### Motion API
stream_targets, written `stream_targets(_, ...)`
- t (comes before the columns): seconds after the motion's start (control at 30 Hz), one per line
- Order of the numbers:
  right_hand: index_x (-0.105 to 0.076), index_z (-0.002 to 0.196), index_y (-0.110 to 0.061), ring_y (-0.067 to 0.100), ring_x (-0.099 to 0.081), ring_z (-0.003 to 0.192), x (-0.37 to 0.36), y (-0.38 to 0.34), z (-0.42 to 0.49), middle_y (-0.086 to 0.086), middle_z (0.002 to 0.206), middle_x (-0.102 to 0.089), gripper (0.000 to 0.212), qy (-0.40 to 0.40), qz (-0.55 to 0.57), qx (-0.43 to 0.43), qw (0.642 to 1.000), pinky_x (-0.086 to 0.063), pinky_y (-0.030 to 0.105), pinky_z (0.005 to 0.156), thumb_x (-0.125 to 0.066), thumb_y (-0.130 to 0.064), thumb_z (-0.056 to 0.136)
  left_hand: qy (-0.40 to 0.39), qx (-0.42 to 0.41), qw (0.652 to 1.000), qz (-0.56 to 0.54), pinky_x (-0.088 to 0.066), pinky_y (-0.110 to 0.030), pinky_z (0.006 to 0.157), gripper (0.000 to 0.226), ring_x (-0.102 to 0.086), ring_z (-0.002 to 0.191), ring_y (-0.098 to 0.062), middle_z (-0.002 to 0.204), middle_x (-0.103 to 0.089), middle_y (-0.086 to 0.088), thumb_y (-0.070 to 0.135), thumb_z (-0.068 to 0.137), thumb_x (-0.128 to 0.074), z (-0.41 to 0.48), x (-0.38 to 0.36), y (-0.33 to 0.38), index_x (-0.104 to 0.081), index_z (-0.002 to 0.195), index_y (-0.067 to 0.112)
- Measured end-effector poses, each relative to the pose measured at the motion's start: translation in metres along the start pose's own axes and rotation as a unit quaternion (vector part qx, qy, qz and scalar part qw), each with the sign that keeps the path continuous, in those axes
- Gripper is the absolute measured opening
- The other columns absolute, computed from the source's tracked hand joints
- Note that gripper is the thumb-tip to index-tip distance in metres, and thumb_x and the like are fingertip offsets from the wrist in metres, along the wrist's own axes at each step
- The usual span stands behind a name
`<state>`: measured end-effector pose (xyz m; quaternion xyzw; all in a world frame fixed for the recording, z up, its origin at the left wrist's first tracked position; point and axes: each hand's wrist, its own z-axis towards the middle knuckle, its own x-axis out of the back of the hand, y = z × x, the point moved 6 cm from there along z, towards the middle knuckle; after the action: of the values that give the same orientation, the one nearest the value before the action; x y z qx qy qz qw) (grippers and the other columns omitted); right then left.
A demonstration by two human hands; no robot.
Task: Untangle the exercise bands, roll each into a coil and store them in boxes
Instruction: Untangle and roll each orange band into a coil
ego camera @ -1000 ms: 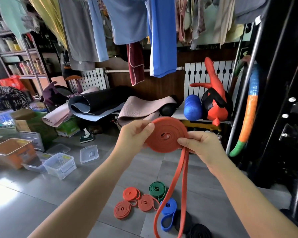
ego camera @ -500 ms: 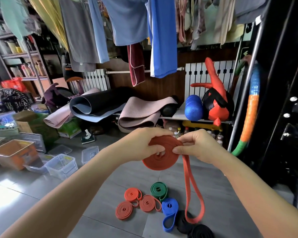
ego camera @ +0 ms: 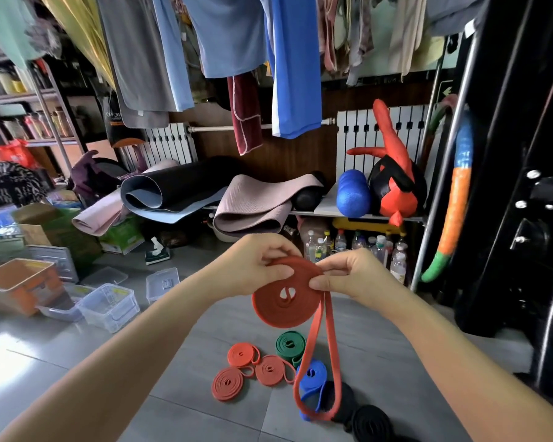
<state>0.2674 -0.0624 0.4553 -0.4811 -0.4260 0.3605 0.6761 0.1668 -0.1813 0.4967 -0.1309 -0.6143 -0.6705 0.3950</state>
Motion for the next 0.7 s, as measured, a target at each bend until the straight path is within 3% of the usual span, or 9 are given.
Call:
stream_targets(0.1,-0.071,0.086,-0.013,0.004,-0.069,0.07,0.0,0.005,-0.002,-0.006,0.074,-0.073,0.023,0.034,0.054,0.001,0.998,-0.052,0.013,0.065,-0.072,0.006,0.072,0.066,0.034,0.991,-0.11,-0.056,-0.025,0.071,0.026,-0.071,0.081,-0.014,0.092,-0.074,0.0,0.002,0.084,-0.066,-0.006,0.008,-0.013,-0.065,0.094,0.026)
stream_targets(0.23,-0.07,0.083,-0.013,0.005,-0.068,0.064,0.001,0.008,-0.003,-0.004,0.071,-0.073,0.022,0.073,0.092,0.01,0.993,-0.051,0.013,0.061,-0.071,0.007,0.073,0.145,0.055,0.968,-0.2,-0.054,-0.024,0.056,0.025,-0.069,0.072,-0.013,0.088,-0.075,0.003,0.002,0.085,-0.065,-0.012,0.012,-0.025,-0.065,0.096,0.024)
stream_targets(0.43,-0.071,0.087,-0.009,0.008,-0.069,0.066,0.001,0.013,-0.004,-0.001,0.074,-0.073,0.018,0.102,0.088,0.017,0.991,-0.054,0.016,0.064,-0.07,0.004,0.076,0.178,0.075,0.945,-0.263,-0.052,-0.036,0.067,0.023,-0.066,0.073,-0.014,0.089,-0.073,0.003,0.002,0.086,-0.063,-0.017,-0.001,-0.038,-0.064,0.097,0.022)
stream_targets(0.5,-0.07,0.084,-0.013,0.008,-0.069,0.067,0.001,0.011,-0.003,0.001,0.075,-0.073,0.019,0.088,0.064,0.019,0.994,-0.054,0.016,0.067,-0.07,0.005,0.076,0.164,0.061,0.965,-0.194,-0.051,-0.029,0.068,0.025,-0.066,0.074,-0.01,0.087,-0.071,0.007,0.002,0.084,-0.066,-0.016,0.001,-0.035,-0.062,0.094,0.024)
stream_targets(0.57,-0.071,0.085,-0.014,0.005,-0.069,0.069,0.0,0.009,-0.001,0.003,0.078,-0.073,0.019,0.068,0.027,0.014,0.997,-0.055,0.016,0.07,-0.071,0.003,0.076,0.133,0.024,0.989,-0.055,-0.05,-0.024,0.074,0.031,-0.065,0.081,-0.006,0.093,-0.066,0.011,0.009,0.079,-0.072,-0.012,0.007,-0.026,-0.059,0.097,0.032)
stream_targets(0.63,-0.07,0.085,-0.018,0.001,-0.067,0.068,-0.006,0.006,0.002,-0.004,0.075,-0.072,0.021,0.032,-0.012,0.011,0.999,-0.053,0.013,0.069,-0.071,0.002,0.077,0.06,-0.019,0.994,0.095,-0.045,-0.015,0.083,0.051,-0.059,0.091,0.001,0.106,-0.06,0.017,0.02,0.077,-0.076,-0.006,0.003,-0.013,-0.053,0.116,0.042)
stream_targets(0.7,-0.069,0.088,-0.018,-0.002,-0.066,0.066,-0.012,0.003,0.006,-0.009,0.072,-0.072,0.023,0.007,-0.024,0.013,1.0,-0.052,0.012,0.066,-0.071,0.002,0.077,-0.009,-0.063,0.978,0.199,-0.031,0.002,0.086,0.065,-0.047,0.1,0.011,0.114,-0.054,0.024,0.022,0.077,-0.074,-0.003,-0.008,-0.002,-0.046,0.132,0.043)
